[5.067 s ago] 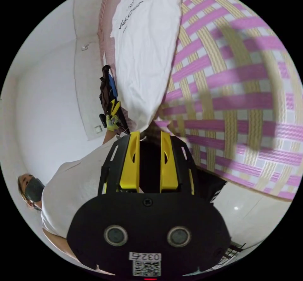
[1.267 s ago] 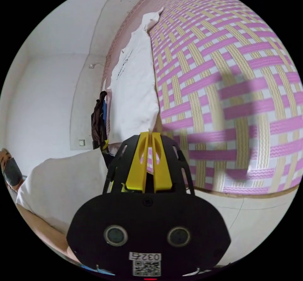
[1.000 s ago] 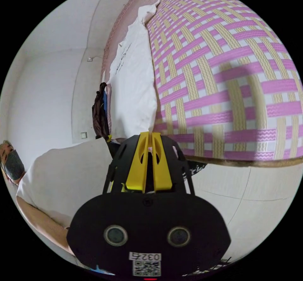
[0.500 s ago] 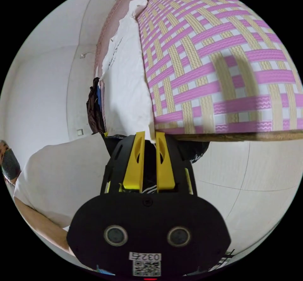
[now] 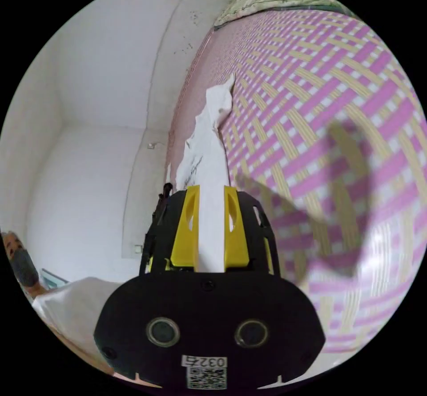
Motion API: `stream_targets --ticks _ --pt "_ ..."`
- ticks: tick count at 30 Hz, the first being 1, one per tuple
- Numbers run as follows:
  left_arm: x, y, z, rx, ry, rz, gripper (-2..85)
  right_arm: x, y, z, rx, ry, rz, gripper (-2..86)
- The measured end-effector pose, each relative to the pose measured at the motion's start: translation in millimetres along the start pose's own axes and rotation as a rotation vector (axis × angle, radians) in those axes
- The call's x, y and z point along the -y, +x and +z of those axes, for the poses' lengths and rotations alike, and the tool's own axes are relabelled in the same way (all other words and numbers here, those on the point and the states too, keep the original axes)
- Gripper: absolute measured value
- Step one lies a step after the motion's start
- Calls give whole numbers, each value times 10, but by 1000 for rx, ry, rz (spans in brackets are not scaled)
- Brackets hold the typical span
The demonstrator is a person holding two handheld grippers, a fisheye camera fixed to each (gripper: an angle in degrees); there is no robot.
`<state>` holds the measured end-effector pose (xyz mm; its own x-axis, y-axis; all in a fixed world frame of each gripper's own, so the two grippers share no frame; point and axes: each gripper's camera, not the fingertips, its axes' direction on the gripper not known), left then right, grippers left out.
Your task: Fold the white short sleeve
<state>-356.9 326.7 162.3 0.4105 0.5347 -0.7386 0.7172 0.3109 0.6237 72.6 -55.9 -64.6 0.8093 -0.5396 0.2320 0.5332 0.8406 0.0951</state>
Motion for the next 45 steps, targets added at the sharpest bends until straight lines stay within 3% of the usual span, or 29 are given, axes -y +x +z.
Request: stream_targets --ticks 5,10,13,17,21,30,34,36,38,45 --pt "711 618 1198 -49 -78 23 -7 584 13 563 67 21 96 130" --pt "1501 1241 1967 51 -151 62 20 816 -144 774 34 127 145 136" --pt "2089 1598 2461 19 -171 89 26 836 -265 875 -16 161 168 124" --pt "2906 2147 3465 104 -307 221 32 715 -503 916 -107 253 178 82" --pt "3501 2394 4627 124 -457 264 57 615 -800 1004 -161 275 124 8" --pt "3918 2637 6293 254 -658 367 130 501 -2143 1503 -483 220 -272 -5" --pt "3911 2583 6581 291 -730 399 103 457 -2514 1813 -570 178 -369 -4" --pt "3888 2533 6526 333 -680 421 25 437 -2686 1973 -590 155 -401 -1" --pt "3884 2419 6375 377 -609 385 1 428 -2754 2034 -559 130 -402 6" --pt "3773 1460 5554 141 -337 51 -10 -434 -2760 1241 -468 86 -407 66"
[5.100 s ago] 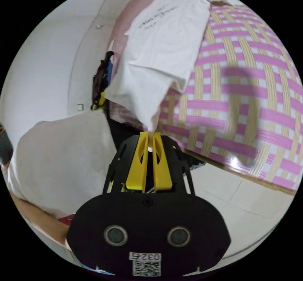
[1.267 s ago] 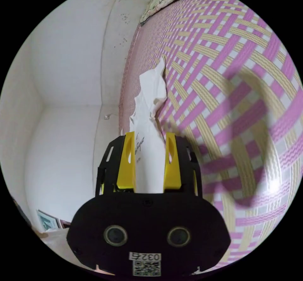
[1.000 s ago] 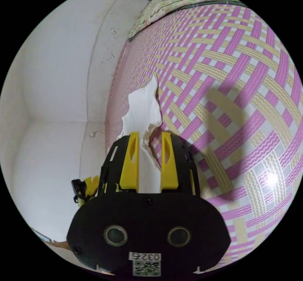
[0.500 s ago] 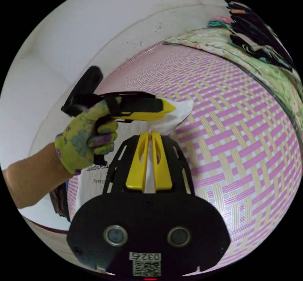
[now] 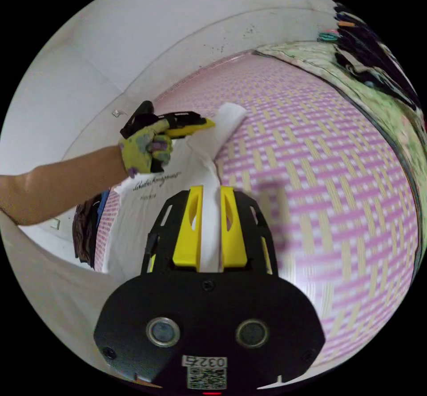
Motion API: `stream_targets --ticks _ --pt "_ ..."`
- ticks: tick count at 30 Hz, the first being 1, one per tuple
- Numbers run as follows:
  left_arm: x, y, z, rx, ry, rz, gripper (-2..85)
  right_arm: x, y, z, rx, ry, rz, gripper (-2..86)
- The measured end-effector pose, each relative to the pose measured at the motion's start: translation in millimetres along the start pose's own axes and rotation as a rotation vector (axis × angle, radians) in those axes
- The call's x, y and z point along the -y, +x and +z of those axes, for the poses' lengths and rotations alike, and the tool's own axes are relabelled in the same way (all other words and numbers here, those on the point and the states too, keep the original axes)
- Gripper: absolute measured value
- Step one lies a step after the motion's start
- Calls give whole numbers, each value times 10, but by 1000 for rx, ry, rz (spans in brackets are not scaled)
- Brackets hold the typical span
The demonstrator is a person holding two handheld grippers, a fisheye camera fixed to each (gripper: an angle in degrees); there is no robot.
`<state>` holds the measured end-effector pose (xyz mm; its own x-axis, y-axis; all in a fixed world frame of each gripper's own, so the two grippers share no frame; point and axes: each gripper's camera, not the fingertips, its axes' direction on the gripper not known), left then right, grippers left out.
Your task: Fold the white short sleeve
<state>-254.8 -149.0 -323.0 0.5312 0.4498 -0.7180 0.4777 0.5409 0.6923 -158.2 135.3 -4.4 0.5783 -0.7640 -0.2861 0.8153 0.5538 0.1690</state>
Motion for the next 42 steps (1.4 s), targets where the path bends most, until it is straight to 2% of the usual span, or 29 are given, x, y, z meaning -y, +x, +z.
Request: stream_targets --ticks 3,9,13,17,22,26,30,35,42 --pt "-178 -392 -101 -113 100 -109 -11 -749 125 -490 -18 -64 113 74" --pt "-373 -940 -169 -215 180 -143 -11 -2027 -103 -1102 2 -133 342 86" --pt "-460 -1182 -203 -250 201 -133 -11 -2300 -478 -1111 -93 -144 357 80" --pt "-582 -1372 -267 -276 225 -126 -12 -2259 -734 -1102 -197 -112 377 7" --pt "-709 -1472 -417 -325 232 -82 -12 -1931 -1260 -1266 -249 -74 249 -8" --pt "-923 -1625 -934 -370 299 17 -10 -1537 -2308 -1410 -373 -60 -80 -10" --pt "-1308 -2166 -1566 -291 410 35 -10 -1436 -3056 -1151 -216 -106 -300 -10" --pt "-1466 -3048 -1563 -165 310 -164 -10 -1457 -3140 -421 -57 -297 -343 -10" --pt "-1308 -3018 -1624 -88 230 -82 -10 -1308 -2918 -230 5 -349 -265 -9"
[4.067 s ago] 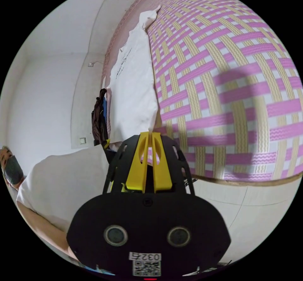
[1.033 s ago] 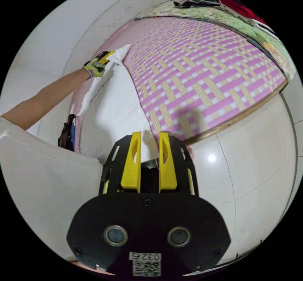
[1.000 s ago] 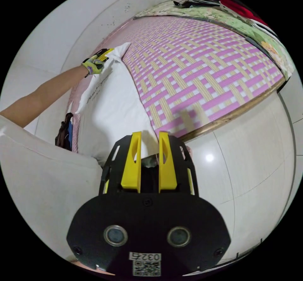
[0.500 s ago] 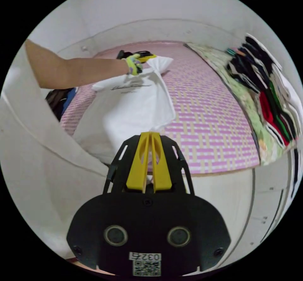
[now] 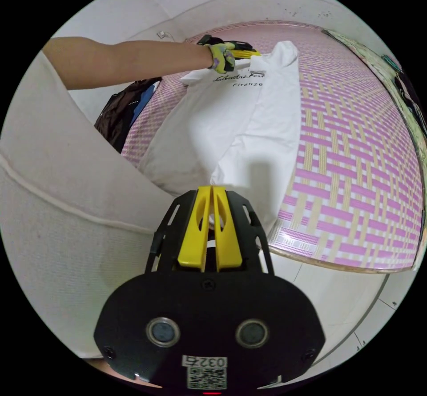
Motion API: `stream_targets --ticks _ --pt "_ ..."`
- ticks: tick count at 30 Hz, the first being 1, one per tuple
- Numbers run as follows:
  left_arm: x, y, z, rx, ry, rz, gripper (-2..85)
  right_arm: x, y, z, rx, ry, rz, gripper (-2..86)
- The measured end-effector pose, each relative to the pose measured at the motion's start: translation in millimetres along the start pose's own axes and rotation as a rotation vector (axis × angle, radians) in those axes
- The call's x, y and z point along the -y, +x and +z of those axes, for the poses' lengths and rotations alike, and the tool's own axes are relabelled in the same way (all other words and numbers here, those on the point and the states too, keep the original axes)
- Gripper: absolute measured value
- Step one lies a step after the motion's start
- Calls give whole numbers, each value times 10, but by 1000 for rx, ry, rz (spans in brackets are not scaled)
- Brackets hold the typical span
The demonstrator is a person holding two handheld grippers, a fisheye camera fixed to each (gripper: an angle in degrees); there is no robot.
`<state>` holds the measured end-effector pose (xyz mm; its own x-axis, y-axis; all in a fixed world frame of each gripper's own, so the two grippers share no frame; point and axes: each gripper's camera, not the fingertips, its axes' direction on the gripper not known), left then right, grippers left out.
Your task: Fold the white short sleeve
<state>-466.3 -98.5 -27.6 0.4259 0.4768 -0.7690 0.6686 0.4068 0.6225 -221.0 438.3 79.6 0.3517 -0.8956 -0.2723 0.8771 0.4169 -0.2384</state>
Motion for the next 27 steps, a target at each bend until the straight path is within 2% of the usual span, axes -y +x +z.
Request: stream_targets --ticks 3,5,8,10,13,16,20,27 --pt "-73 75 -106 -28 61 21 -10 -6 54 -48 -11 2 10 -7" --pt "-138 -9 -68 39 53 -18 -10 -28 137 10 -8 -22 35 -4" --pt "-251 -268 -40 131 40 -118 -9 -39 377 253 114 -122 99 25" --pt "-325 -335 -90 106 57 -154 -8 -40 493 304 182 -168 122 57" --pt "-425 -259 -311 137 124 -155 8 -63 667 49 195 -110 163 61" --pt "-385 -156 -548 179 233 -102 19 -144 954 -300 157 32 260 57" --pt "-9 -334 -281 122 91 -107 40 -146 1343 -388 161 96 340 52" --pt "398 -47 -33 232 93 23 40 61 1476 -183 213 80 311 51"
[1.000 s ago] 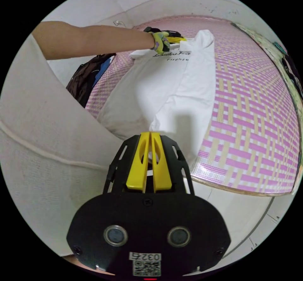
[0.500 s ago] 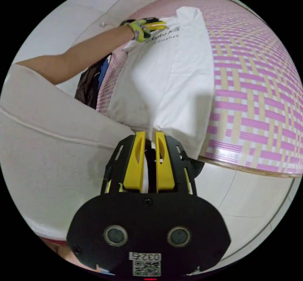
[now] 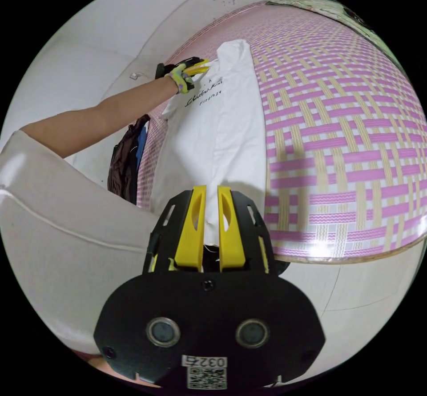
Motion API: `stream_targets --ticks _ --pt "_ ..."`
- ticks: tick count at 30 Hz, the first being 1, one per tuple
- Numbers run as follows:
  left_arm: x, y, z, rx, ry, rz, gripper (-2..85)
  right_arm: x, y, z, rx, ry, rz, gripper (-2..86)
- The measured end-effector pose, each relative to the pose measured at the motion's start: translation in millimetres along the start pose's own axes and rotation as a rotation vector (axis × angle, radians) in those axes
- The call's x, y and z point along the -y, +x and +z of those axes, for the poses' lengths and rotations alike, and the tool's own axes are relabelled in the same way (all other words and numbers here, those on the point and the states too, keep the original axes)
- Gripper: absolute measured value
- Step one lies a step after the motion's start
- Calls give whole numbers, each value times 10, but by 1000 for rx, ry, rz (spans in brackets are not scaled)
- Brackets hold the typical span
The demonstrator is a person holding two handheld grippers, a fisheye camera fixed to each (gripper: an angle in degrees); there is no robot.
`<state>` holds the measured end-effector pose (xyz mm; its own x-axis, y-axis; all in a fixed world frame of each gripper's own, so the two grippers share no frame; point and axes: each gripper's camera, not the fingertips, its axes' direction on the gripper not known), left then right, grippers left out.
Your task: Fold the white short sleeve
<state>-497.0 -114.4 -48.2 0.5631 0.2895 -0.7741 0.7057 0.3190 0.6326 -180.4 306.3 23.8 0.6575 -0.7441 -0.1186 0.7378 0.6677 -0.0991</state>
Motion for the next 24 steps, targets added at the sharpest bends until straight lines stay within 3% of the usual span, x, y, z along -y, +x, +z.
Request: stream_targets --ticks 8,10,18,24 --pt "78 141 103 114 -10 34 31 116 154 171 -6 -54 -12 51" --pt "48 135 18 103 47 26 41 139 190 176 -8 -54 -16 51" --pt "134 387 147 111 -62 188 20 227 329 271 -13 -94 -29 50" --pt "177 310 75 48 -92 132 -9 209 409 399 -31 -131 -21 50"
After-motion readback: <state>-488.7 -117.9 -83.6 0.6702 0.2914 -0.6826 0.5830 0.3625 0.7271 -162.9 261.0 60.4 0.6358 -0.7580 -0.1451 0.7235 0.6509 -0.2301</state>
